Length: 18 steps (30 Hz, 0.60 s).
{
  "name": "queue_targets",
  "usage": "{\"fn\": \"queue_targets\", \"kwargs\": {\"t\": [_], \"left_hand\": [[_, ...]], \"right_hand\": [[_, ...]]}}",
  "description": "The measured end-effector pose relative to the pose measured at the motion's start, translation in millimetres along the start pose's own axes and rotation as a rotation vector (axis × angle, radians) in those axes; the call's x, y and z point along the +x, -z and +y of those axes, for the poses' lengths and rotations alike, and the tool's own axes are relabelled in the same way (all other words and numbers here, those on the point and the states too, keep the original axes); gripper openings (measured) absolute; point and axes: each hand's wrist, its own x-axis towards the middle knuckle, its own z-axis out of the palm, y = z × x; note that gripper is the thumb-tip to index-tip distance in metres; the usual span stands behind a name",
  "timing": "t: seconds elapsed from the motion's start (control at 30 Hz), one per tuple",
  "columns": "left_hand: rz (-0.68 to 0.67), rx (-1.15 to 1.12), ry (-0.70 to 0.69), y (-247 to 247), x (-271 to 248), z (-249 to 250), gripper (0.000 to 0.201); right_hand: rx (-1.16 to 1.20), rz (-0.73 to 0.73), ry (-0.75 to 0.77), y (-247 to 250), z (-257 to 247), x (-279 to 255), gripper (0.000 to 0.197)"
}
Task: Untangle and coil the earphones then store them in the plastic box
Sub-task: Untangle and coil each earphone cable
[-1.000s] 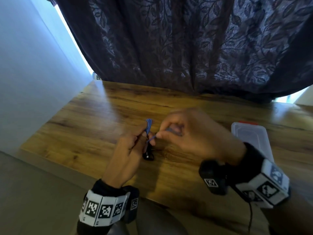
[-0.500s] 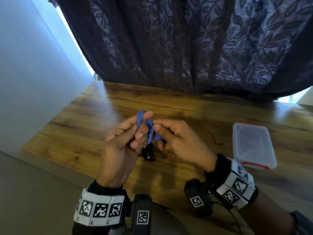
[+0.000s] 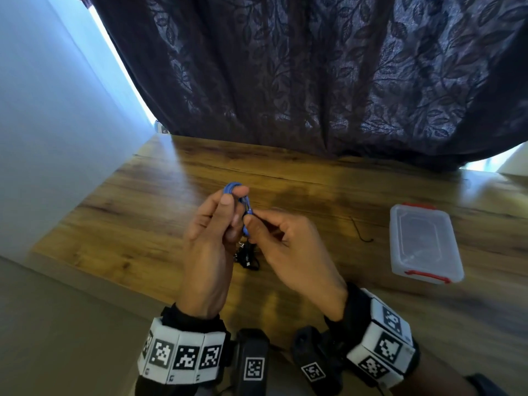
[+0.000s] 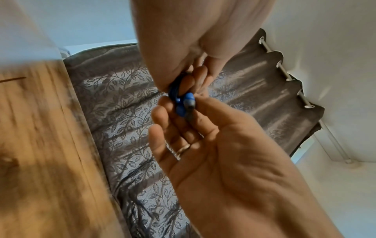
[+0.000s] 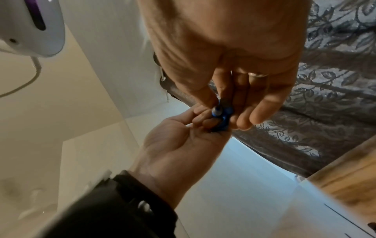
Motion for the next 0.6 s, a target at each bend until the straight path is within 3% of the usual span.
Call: {"fn": "queue_targets", "kwargs": {"t": [0.23, 0.37, 0.6], "left_hand": [[0.074, 0.088, -0.023, -3.8, -4.4, -4.0, 0.021], [0.040, -0.130, 0.052, -0.1, -3.6, -0.9, 0.018], [-0.043, -0.260, 0.058, 1.0, -4.3, 3.0, 0.016]], "right_hand": [[-0.028, -0.021, -0.037, 4.6, -1.3, 7.3, 0.020], [0.017, -0.021, -0.049, 5.7, -2.3, 8.1, 0.018], [0.107, -0.008, -0.110, 5.1, -1.5, 7.8, 0.020]]}}
